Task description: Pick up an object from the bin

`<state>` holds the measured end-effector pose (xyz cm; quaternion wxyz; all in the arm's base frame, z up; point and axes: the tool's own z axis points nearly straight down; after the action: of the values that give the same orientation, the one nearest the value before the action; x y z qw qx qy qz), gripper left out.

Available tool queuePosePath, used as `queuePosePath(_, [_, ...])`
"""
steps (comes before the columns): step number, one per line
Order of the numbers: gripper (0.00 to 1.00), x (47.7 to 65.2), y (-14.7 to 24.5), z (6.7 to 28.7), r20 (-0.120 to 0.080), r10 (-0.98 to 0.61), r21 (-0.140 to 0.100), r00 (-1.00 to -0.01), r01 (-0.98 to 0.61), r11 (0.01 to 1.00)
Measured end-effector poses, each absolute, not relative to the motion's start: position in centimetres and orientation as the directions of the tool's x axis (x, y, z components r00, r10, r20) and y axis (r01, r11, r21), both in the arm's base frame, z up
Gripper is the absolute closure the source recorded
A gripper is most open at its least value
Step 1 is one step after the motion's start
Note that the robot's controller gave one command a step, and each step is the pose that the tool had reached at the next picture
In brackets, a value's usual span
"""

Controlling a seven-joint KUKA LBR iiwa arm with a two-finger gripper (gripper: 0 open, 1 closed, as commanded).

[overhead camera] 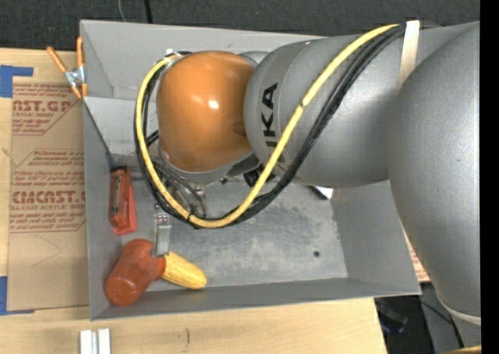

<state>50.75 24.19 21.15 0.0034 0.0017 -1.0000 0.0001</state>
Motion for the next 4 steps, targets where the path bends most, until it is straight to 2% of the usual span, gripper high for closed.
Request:
queuePosePath(2, [0.00,51.0,24.1,21.2,-0.005,-0.013,0.004,-1.000,-0.013,1.000])
queuePosePath(3, [0.00,49.2,23.7,18.0,-0.001,-0.114,0.002,-0.993,-0.114,0.993])
queuePosePath(4, [0.00,48.6,22.3,13.4,-0.011,-0.181,0.004,-0.983,-0.181,0.984])
